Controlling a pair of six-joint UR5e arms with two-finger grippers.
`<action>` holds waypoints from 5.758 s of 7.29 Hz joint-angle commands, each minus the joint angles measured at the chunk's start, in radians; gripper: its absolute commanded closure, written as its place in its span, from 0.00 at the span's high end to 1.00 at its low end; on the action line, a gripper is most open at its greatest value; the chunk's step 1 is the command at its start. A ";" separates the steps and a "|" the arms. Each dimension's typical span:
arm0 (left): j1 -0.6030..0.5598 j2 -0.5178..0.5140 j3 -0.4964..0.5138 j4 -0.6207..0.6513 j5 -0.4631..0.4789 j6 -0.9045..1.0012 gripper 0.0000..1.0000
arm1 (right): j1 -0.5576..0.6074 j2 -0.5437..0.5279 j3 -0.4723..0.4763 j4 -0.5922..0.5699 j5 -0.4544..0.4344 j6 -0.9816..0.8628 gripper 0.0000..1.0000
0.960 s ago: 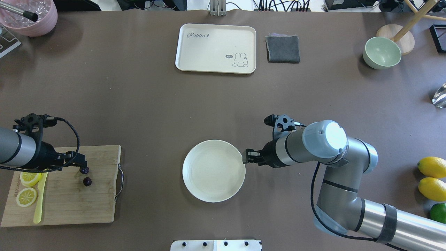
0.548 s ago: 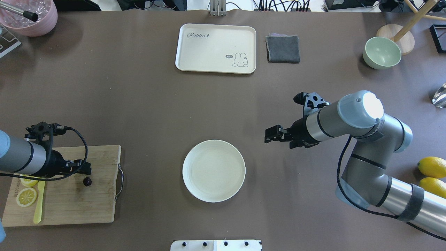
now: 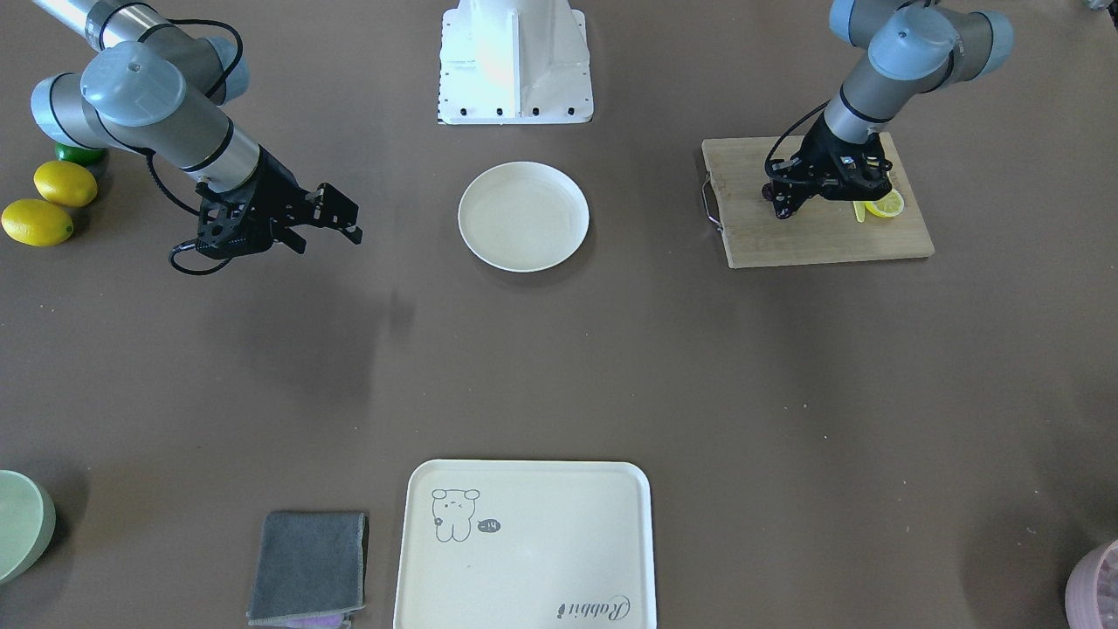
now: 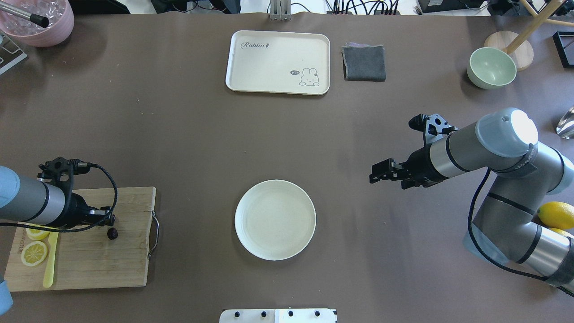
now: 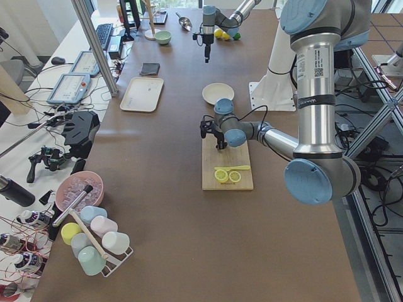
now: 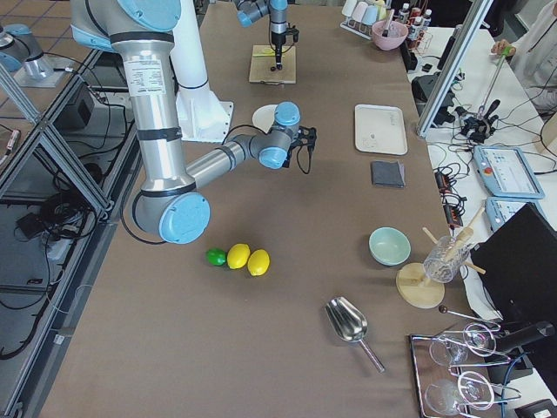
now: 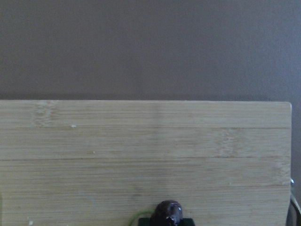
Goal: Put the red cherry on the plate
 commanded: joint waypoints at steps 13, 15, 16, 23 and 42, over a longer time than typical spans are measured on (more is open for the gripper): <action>0.188 -0.784 0.106 0.531 0.152 -0.327 0.96 | 0.528 -0.250 -0.024 -0.009 0.352 -0.552 1.00; 0.178 -0.772 0.089 0.536 0.192 -0.345 0.97 | 0.530 -0.256 -0.018 -0.009 0.354 -0.569 1.00; 0.141 -0.717 0.042 0.539 0.189 -0.338 0.97 | 0.530 -0.256 -0.018 -0.009 0.354 -0.569 1.00; -0.441 -0.237 -0.152 0.592 -0.086 0.670 0.97 | 0.798 -0.211 -0.025 -0.370 0.336 -1.083 1.00; -1.011 0.015 0.122 0.594 -0.395 1.221 0.98 | 0.933 -0.298 0.015 -0.653 0.273 -1.364 1.00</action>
